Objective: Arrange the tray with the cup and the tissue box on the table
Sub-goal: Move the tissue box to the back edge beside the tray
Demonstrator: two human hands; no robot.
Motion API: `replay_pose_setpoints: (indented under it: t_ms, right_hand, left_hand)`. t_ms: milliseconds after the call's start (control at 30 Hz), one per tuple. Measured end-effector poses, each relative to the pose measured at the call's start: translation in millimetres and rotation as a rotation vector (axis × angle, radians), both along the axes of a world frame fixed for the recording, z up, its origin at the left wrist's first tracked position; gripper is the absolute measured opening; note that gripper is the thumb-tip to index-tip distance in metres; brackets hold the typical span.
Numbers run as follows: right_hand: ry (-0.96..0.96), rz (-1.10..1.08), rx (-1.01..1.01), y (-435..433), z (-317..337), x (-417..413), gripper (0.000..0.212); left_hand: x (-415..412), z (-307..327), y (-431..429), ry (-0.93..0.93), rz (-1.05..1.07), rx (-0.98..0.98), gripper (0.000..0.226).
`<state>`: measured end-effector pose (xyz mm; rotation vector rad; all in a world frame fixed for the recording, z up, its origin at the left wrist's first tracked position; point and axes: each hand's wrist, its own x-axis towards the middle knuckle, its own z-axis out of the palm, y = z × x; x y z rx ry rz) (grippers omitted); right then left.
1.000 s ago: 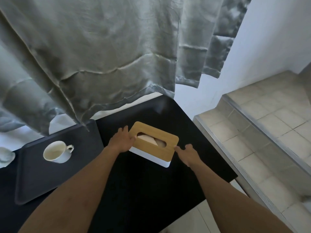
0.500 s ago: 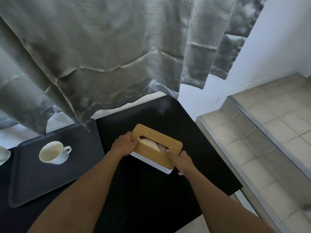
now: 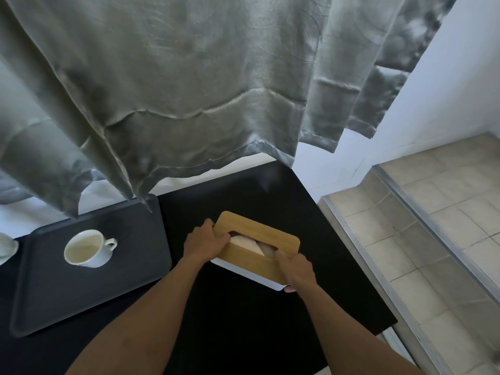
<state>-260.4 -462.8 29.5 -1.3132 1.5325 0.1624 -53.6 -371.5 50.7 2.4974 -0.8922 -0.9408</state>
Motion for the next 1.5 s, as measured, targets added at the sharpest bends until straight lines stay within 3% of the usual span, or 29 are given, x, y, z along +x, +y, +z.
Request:
replay_pose_setpoints:
  t_ms: [133,300,367,500,600,1000,1500]
  right_hand:
    - [-0.018,0.109,-0.042,-20,16,10,0.041]
    - [0.009,0.249,-0.138,-38,38,44,0.048]
    - [-0.008,0.297,-0.176,-43,46,61,0.054]
    - [-0.089,0.417,-0.215,-53,53,97,0.046]
    - [-0.134,0.443,-0.254,-66,46,122,0.038]
    - [-0.207,0.407,-0.338,-94,21,181,0.050]
    - [-0.123,0.551,-0.343,-118,17,224,0.055]
  left_hand:
    - [7,-1,7,0.061,0.044,-0.027,0.066]
    - [23,1,14,0.018,0.118,-0.085,0.040]
    - [32,-1,17,0.028,0.172,-0.120,0.045]
    - [49,-3,21,0.019,0.328,-0.188,0.056]
    - [60,-5,20,0.004,0.408,-0.223,0.055]
    - [99,-19,0,-0.007,0.489,-0.319,0.063]
    - [135,-25,-20,-0.043,0.540,-0.199,0.073]
